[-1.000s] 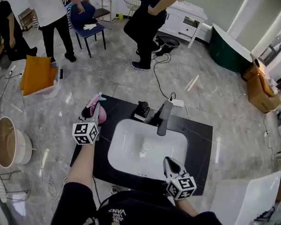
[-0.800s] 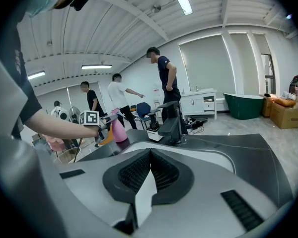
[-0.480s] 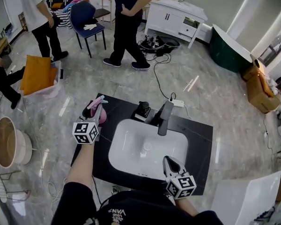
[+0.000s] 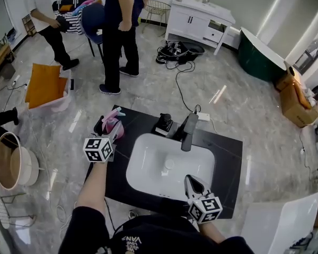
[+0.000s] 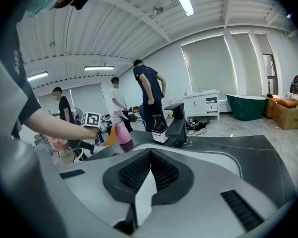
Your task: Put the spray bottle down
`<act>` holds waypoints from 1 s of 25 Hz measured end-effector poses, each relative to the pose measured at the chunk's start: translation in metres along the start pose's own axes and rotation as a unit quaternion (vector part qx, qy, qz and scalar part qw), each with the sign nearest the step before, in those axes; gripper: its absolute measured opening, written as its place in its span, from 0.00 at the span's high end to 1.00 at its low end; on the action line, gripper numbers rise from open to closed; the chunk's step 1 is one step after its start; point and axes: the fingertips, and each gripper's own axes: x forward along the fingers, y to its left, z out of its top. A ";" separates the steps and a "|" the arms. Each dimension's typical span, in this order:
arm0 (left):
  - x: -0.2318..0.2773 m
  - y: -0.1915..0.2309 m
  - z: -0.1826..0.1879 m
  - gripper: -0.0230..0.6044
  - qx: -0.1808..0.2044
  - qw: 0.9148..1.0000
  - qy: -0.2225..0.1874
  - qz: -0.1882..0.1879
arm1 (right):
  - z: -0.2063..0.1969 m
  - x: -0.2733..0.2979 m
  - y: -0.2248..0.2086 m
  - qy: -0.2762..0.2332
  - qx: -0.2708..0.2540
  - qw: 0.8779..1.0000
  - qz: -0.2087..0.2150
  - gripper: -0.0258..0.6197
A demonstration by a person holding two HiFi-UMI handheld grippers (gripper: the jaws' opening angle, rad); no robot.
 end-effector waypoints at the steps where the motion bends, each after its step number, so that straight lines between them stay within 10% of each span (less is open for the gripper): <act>1: -0.003 0.001 -0.001 0.38 -0.003 1.000 0.004 0.001 | 0.001 0.000 0.002 -0.001 -0.001 1.000 0.001 0.96; 25: -0.157 -0.025 0.019 0.40 0.055 0.998 -0.003 -0.032 | -0.007 -0.018 0.099 -0.031 -0.022 0.998 0.044 0.96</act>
